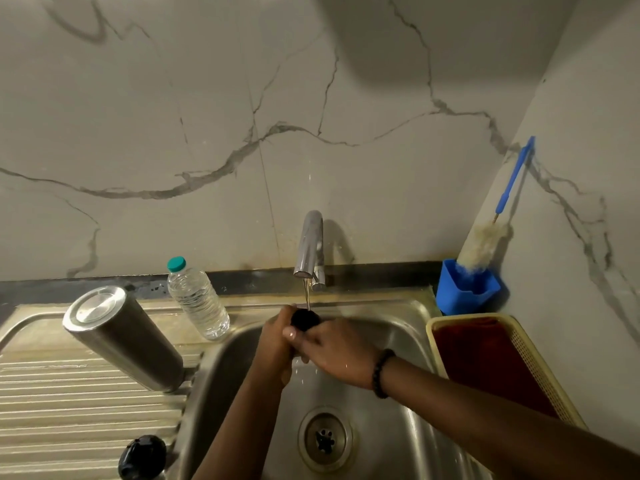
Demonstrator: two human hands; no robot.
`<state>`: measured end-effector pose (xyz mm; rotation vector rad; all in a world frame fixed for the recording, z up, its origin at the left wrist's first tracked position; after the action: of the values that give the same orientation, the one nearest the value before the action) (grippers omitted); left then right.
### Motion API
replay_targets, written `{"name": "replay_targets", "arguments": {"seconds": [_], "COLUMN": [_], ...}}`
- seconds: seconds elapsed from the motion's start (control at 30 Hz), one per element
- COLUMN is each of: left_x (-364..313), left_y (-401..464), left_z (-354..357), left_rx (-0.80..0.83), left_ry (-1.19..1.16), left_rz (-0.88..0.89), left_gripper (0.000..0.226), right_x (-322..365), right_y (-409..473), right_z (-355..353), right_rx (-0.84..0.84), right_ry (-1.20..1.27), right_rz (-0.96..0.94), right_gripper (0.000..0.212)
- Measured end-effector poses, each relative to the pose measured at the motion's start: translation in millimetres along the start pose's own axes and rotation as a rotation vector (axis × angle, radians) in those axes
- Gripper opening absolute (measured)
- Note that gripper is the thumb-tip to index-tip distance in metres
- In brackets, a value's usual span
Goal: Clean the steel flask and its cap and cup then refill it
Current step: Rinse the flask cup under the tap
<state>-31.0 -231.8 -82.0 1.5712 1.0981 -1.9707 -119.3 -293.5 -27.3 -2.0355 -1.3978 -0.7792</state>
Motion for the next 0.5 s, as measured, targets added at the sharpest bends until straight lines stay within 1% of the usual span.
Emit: {"name": "replay_targets", "arguments": {"seconds": [0.03,0.07,0.1,0.13,0.17,0.2,0.23,0.27,0.33,0.37,0.4,0.47,0.5], "left_x": [-2.8,-5.7,-7.8,-9.9,-10.4,-11.4,-14.4,-18.6,-27.0,-27.2,-23.0,-6.3,2.6], "left_y": [-3.1,-6.1,-9.8,-13.7,-18.1,-21.4,-23.3,-21.7,-12.1,-6.2,-0.4,4.5,3.6], "left_z": [-0.4,-0.1,1.0,4.3,7.8,9.6,9.4,5.4,-4.8,-8.0,-9.1,-8.4,-7.3], "left_rx": [-0.026,-0.049,-0.059,-0.051,-0.033,-0.017,-0.013,-0.034,-0.086,-0.077,-0.042,0.062,0.118], "left_ry": [0.014,0.037,0.057,0.078,0.076,0.049,0.015,0.002,0.033,0.055,0.080,0.160,0.168], "left_rz": [0.061,0.127,0.197,0.261,0.309,0.347,0.376,0.391,0.364,0.303,0.220,0.062,-0.004], "left_gripper": [0.030,0.034,0.036,0.036,0.035,0.034,0.033,0.034,0.035,0.035,0.033,0.032,0.032], "right_x": [-2.0,-5.3,-7.0,-4.6,-1.5,4.6,11.4,16.6,19.5,14.0,6.0,-12.5,-18.4], "right_y": [2.6,4.8,6.4,8.7,11.7,12.2,9.9,4.2,-8.2,-11.8,-11.6,-6.8,-5.3], "right_z": [-0.1,0.2,-0.6,-2.9,-4.5,-5.1,-4.4,-1.9,4.0,3.5,0.3,-3.2,-4.7], "right_rx": [0.014,0.011,0.006,0.014,0.029,0.058,0.083,0.101,0.135,0.142,0.147,0.176,0.180], "right_ry": [0.302,0.679,1.010,1.239,1.358,1.395,1.339,1.224,0.817,0.521,0.155,-0.575,-0.809], "right_rz": [0.160,0.313,0.440,0.496,0.492,0.463,0.408,0.357,0.201,0.103,-0.028,-0.351,-0.508], "right_gripper": [0.058,0.060,0.065,0.072,0.078,0.080,0.076,0.068,0.049,0.041,0.036,0.035,0.036]}}
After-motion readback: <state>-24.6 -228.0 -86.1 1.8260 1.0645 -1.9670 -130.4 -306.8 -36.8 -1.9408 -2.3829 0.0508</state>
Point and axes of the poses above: each hand's wrist, its own y-axis towards the middle knuckle, its own z-axis out of the palm, x = y × z, the point moved 6 cm from there along y, towards the middle knuckle
